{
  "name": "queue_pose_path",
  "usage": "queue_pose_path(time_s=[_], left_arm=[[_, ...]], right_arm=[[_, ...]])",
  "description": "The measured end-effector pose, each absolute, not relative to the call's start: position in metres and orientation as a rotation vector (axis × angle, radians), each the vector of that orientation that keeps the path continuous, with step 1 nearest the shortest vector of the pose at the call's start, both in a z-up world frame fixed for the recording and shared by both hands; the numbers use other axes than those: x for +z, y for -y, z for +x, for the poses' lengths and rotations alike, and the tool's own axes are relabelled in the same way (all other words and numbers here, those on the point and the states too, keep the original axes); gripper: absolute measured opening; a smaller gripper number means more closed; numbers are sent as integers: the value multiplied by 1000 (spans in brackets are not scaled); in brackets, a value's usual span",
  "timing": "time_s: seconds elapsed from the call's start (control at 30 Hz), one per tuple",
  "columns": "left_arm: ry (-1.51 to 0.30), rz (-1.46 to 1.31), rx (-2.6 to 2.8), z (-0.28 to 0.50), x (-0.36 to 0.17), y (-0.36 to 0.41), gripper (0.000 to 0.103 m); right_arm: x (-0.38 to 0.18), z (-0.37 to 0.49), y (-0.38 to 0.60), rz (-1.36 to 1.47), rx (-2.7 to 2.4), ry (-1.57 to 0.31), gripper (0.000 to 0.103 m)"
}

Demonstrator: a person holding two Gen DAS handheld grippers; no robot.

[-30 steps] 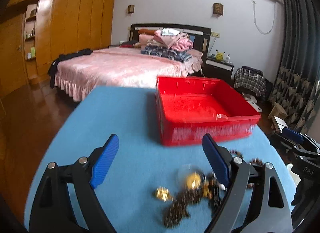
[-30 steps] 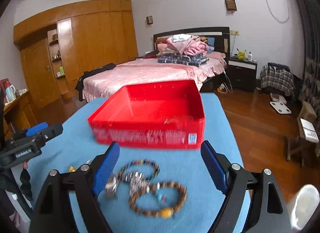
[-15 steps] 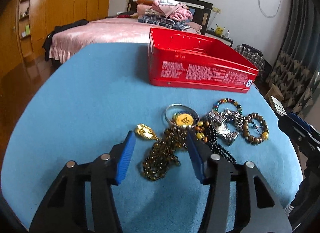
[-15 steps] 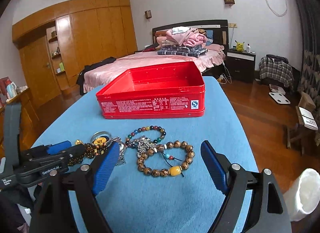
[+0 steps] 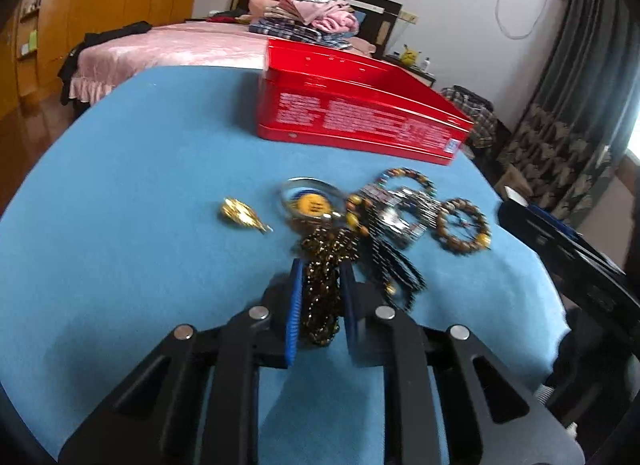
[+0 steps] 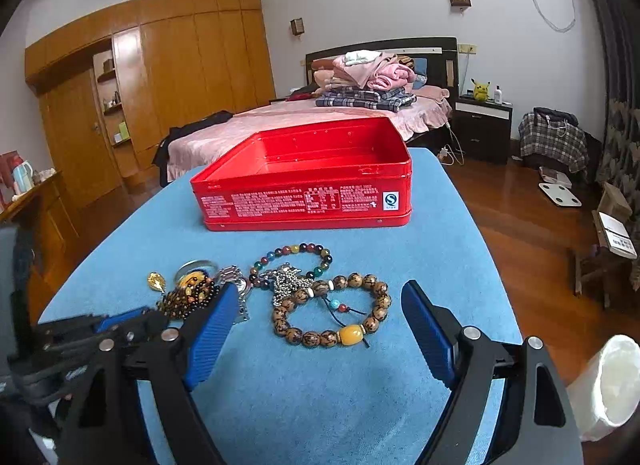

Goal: Organize jewelry
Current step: 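Close the left gripper on the dark beaded chain and lift it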

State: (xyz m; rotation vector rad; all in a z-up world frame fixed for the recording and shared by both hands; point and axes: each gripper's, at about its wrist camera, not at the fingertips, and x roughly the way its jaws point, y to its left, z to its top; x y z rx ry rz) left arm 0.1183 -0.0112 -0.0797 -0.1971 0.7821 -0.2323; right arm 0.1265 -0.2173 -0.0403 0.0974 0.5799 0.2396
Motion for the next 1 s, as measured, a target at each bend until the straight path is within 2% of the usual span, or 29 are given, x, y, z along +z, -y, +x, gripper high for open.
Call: queue_pose_path(time_s=[0.47, 0.57, 0.7, 1.0], left_arm=[[-786, -202, -228, 129, -86, 27, 30], [-776, -196, -200, 129, -87, 30, 30], [-722, -154, -165, 120, -90, 36, 21], [-657, -215, -203, 117, -72, 19, 18]], right_arm=[[-43, 126, 223, 105, 228, -585, 82], [-45, 127, 224, 111, 225, -585, 82], [-46, 127, 226, 117, 224, -584, 82], [-46, 127, 227, 122, 222, -585, 82]])
